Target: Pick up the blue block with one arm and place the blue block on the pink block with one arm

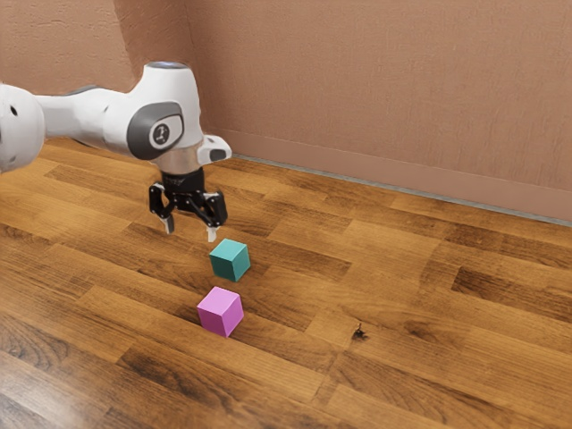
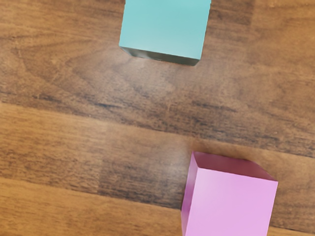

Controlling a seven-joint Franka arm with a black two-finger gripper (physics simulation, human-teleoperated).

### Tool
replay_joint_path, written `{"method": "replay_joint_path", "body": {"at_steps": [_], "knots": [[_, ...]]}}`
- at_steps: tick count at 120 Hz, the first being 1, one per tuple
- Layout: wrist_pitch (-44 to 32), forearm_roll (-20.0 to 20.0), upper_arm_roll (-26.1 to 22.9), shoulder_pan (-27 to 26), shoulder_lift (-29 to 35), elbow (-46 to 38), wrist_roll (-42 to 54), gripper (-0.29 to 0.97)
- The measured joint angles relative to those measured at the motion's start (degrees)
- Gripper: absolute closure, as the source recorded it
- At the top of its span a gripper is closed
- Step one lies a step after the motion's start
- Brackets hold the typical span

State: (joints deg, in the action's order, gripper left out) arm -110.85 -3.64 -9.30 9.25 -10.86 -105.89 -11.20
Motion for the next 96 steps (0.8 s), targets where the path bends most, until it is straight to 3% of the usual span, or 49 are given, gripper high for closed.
{"method": "replay_joint_path", "body": {"at_steps": [33, 58, 96], "knots": [[-14.3, -0.2, -0.8, 0.1, -8.8, 0.3, 0.1, 0.0], [-18.9, -1.8, -0.2, 1.1, -13.5, 3.8, 1.8, 0.0], [-22.6, -5.0, -2.1, 2.4, -14.7, 2.9, 7.6, 0.0]]}}
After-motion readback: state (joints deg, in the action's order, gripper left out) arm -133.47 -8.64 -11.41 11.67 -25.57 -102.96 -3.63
